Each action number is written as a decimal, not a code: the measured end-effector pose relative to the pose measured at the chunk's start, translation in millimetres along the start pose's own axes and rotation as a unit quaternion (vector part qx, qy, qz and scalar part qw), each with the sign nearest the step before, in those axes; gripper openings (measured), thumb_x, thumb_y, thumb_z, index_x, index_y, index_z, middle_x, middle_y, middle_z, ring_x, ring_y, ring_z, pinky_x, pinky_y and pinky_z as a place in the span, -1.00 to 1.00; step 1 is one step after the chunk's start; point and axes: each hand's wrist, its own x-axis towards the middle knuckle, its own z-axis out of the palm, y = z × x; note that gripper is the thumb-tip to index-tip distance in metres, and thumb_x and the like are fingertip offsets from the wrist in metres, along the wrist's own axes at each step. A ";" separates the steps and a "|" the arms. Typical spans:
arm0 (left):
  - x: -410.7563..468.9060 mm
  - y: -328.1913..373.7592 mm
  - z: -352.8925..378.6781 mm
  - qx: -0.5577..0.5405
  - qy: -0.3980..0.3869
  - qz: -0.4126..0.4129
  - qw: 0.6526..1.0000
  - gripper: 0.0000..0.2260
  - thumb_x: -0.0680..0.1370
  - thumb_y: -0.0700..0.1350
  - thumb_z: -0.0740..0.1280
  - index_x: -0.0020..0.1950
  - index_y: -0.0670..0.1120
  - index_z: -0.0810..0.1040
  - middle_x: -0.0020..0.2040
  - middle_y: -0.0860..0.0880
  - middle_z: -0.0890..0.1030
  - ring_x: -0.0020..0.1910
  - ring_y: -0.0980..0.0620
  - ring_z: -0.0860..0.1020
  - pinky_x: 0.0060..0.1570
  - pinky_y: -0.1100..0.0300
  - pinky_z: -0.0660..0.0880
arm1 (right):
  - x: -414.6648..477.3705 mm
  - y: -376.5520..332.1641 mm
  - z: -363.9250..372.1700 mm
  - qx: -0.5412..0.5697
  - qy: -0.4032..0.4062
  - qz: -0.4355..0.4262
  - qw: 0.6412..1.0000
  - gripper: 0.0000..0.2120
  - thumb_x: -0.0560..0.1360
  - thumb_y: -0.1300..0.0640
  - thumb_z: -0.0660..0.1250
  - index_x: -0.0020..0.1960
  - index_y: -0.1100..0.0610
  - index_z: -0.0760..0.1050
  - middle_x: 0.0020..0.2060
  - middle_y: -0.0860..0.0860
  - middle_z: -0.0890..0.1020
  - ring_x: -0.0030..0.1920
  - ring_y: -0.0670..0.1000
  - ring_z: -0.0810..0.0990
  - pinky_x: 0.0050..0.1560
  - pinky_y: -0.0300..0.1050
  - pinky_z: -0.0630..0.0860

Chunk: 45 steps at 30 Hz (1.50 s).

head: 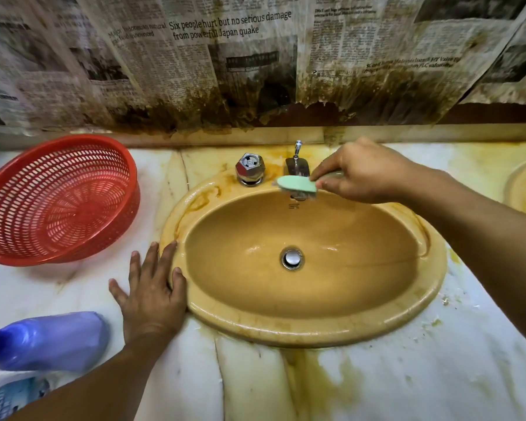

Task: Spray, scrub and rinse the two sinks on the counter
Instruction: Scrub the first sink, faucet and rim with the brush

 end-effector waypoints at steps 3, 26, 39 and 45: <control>0.4 0.6 0.3 0.000 0.002 0.003 1.000 -0.45 0.61 0.21 -0.11 0.63 0.31 0.13 0.68 0.08 0.13 0.67 0.01 -0.05 0.54 -0.34 -0.20 | 0.6 -1.1 -0.3 -0.019 0.007 0.003 1.000 -0.75 0.62 -0.05 0.34 0.26 -0.14 0.66 0.18 -0.02 0.69 0.11 0.02 0.55 -0.08 -0.10 0.41; 2.6 -2.5 4.7 0.004 0.010 0.003 1.000 -0.45 0.61 0.20 -0.12 0.64 0.32 0.11 0.68 0.11 0.12 0.67 0.04 -0.05 0.54 -0.33 -0.19 | -65.3 37.0 82.1 0.125 0.123 0.166 0.970 -0.63 0.65 -0.04 0.26 0.44 -0.09 0.52 0.08 0.11 0.70 -0.10 0.11 0.62 -0.12 0.02 0.57; 2.3 -3.5 4.3 -0.001 0.013 0.010 1.000 -0.46 0.62 0.22 -0.11 0.63 0.32 0.12 0.68 0.11 0.12 0.67 0.05 -0.06 0.55 -0.33 -0.20 | 2.9 40.4 117.6 -0.015 0.170 0.062 0.983 -0.84 0.55 0.24 0.46 0.12 0.14 0.69 -0.08 0.11 0.69 -0.09 0.13 0.57 -0.22 -0.08 0.42; 5.2 -2.9 5.2 -0.006 0.015 0.006 1.000 -0.45 0.61 0.19 -0.09 0.63 0.31 0.16 0.68 0.12 0.13 0.67 0.05 -0.05 0.55 -0.34 -0.19 | -4.3 50.1 124.1 0.088 0.183 0.076 0.976 -0.80 0.58 0.14 0.44 0.19 0.15 0.69 -0.05 0.15 0.74 -0.06 0.19 0.67 0.00 0.04 0.59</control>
